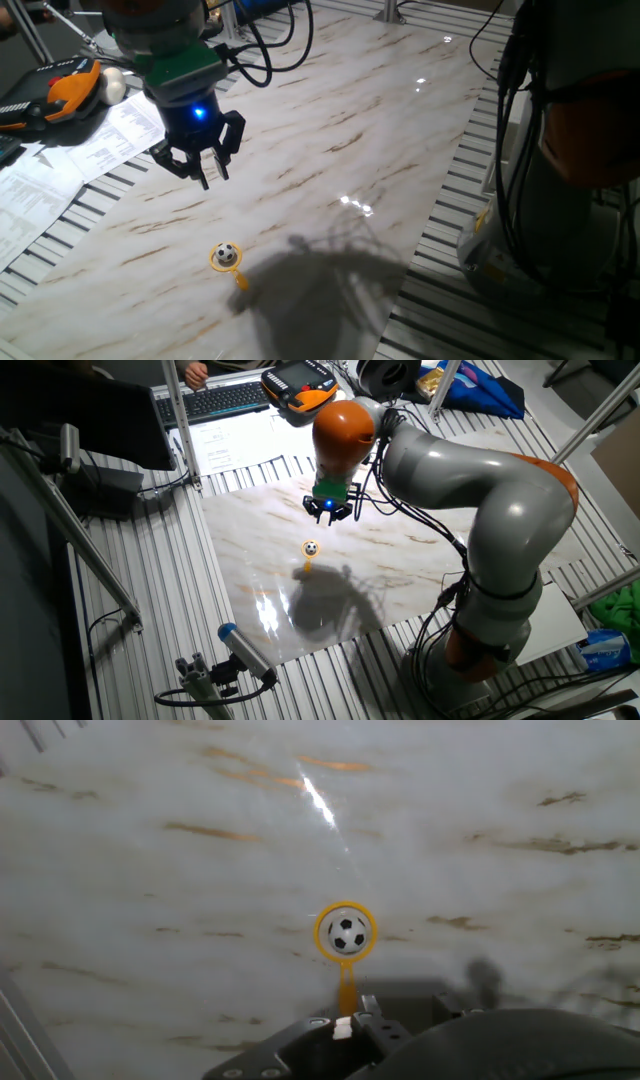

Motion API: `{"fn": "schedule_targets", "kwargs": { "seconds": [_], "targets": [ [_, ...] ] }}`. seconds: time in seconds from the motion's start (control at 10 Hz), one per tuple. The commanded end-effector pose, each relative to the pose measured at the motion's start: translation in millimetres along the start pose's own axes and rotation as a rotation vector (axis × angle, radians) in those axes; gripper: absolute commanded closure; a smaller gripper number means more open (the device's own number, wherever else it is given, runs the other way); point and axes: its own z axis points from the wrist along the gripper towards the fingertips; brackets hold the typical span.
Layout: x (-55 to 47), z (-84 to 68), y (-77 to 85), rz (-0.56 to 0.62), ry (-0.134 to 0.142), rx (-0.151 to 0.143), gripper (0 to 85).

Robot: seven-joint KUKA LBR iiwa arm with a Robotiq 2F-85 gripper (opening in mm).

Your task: Remove the bubble ring from the ball

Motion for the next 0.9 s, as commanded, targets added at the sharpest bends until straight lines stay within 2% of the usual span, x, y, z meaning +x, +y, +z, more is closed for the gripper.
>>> {"fn": "schedule_targets", "kwargs": {
  "seconds": [0.0,0.1,0.2,0.3,0.4,0.6,0.7,0.8],
  "targets": [
    [-0.4,0.0,-0.2,0.001,0.006,-0.001,51.0],
    [-0.4,0.0,-0.2,0.002,0.01,0.006,51.0],
    [2.3,-1.2,0.3,0.011,0.02,0.0,51.0],
    [11.2,-1.1,3.2,0.023,0.016,-0.009,51.0],
    [20.9,0.9,6.8,0.034,-0.001,0.0,51.0],
    [37.6,11.0,12.7,0.057,-0.026,-0.009,51.0],
    [41.5,20.0,15.4,0.064,-0.031,-0.01,51.0],
    [42.7,28.2,17.1,0.074,-0.036,-0.026,51.0]
  ]
}}
